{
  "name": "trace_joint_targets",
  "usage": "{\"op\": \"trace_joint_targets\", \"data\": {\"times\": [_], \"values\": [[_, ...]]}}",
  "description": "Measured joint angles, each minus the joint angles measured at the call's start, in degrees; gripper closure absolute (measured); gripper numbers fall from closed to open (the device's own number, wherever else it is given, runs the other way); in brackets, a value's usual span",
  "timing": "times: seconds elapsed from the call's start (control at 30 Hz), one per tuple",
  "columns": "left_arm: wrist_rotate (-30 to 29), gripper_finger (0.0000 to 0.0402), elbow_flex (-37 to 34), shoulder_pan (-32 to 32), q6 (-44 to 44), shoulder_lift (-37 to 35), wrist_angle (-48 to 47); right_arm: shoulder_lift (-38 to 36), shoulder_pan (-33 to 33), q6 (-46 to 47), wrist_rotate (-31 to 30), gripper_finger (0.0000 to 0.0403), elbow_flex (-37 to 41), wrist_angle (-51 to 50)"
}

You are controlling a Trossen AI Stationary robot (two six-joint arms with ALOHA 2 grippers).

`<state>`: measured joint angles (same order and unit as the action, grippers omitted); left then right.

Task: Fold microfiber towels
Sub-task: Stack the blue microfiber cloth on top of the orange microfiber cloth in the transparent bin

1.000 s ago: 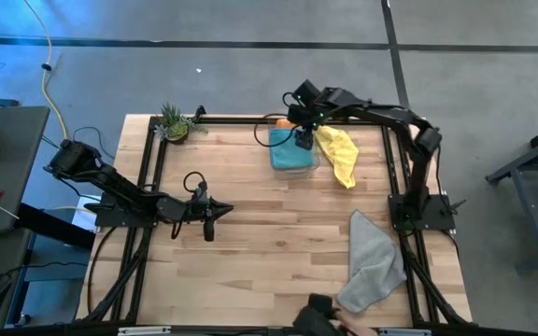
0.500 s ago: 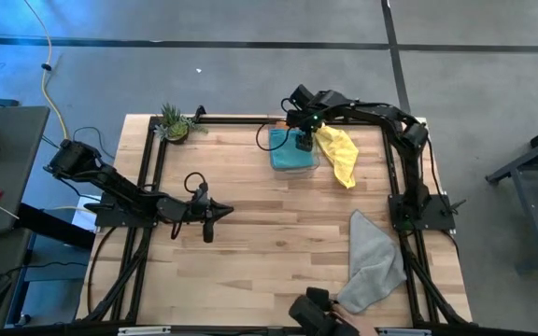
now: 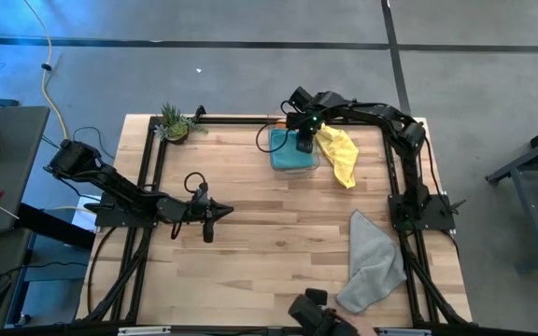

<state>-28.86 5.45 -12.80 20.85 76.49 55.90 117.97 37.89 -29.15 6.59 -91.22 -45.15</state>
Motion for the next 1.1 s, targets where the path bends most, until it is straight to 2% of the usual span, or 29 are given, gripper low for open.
{"op": "trace_joint_targets", "data": {"times": [0.13, 0.17, 0.33, 0.47, 0.57, 0.73, 0.93, 1.1], "values": [[-0.02, 0.0399, 0.0, 0.0, 0.01, 0.0, -0.24, -0.15, 0.02, -1.81, -0.29, 0.0382, 0.0, 0.04], [-0.02, 0.0399, 0.0, 0.0, 0.01, 0.0, -0.3, -0.21, 0.01, -1.94, -0.53, 0.0392, -0.04, 0.17], [-0.02, 0.0399, 0.0, 0.0, 0.01, 0.0, -0.39, -0.33, 0.02, -0.32, -0.53, 0.0383, -2.21, -1.01], [-0.02, 0.0399, 0.0, 0.0, 0.0, 0.0, -0.42, -0.37, 0.02, 0.86, -0.55, 0.0399, -5.31, -2.57], [-0.02, 0.0399, 0.0, 0.0, -0.01, 0.0, -0.52, -0.44, 0.07, 2.38, -2.65, 0.0397, -6.98, -2.69], [-0.02, 0.0399, 0.0, 0.0, -0.01, 0.0, -0.59, -0.48, 0.88, 4.71, -3.03, 0.04, -6.43, -3.78], [-0.02, 0.0399, 0.0, 0.0, 0.0, 0.0, -0.83, -0.48, 0.62, 5.14, -2.86, 0.0366, -3.65, -3.4], [-0.02, 0.0399, 0.0, 0.0, 0.01, 0.0, -0.82, -0.5, 0.61, 6.79, -4.76, 0.0289, -3.52, -0.95]]}}
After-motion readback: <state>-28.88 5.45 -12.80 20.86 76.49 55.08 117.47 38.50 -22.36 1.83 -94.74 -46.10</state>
